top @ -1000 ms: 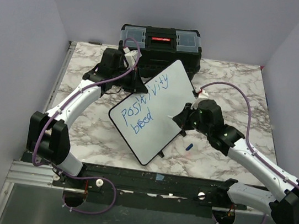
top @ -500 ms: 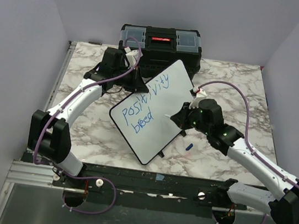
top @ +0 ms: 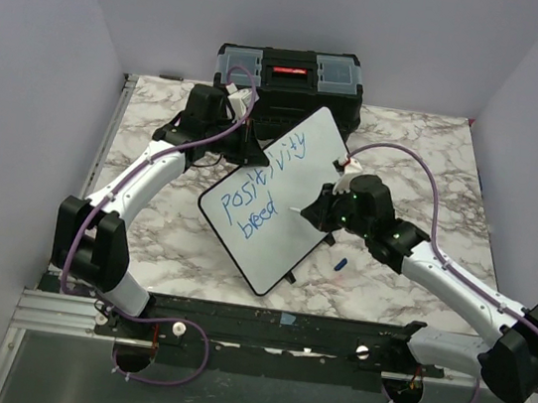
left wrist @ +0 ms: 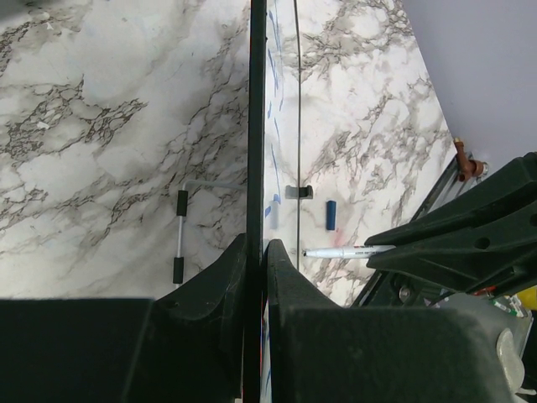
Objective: Write a sentence on the whiteboard
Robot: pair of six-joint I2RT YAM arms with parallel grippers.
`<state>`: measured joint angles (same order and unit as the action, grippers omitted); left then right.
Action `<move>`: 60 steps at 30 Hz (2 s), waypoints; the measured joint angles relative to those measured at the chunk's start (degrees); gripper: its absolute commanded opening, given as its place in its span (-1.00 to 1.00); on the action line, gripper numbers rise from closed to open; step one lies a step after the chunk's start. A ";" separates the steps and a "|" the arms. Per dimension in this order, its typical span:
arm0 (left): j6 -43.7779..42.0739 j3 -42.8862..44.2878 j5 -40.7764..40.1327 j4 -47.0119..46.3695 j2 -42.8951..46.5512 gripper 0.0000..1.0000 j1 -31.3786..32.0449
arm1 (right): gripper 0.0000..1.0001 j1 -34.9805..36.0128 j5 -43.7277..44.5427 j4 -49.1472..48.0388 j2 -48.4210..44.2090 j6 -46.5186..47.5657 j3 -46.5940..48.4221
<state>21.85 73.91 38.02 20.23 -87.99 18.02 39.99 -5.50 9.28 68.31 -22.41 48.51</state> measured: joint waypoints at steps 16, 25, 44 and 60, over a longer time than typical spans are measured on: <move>-0.17 0.33 0.00 0.02 -0.37 -1.00 0.00 | -0.99 0.00 0.48 -3.63 1.31 -0.48 3.61; -0.24 0.33 0.02 0.02 -0.37 -1.00 0.00 | -0.99 0.00 1.09 -4.61 4.46 -1.09 4.94; -0.68 0.33 0.00 0.24 -0.52 -1.00 -0.04 | -0.99 0.02 -0.33 -5.27 7.45 -1.14 6.71; -0.70 0.33 0.00 0.26 -0.59 -1.00 -0.13 | -0.99 1.31 -1.38 -5.38 7.10 -1.11 5.90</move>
<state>21.15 74.24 38.02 20.49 -88.58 17.89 41.30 -6.87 3.90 75.42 -23.53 54.41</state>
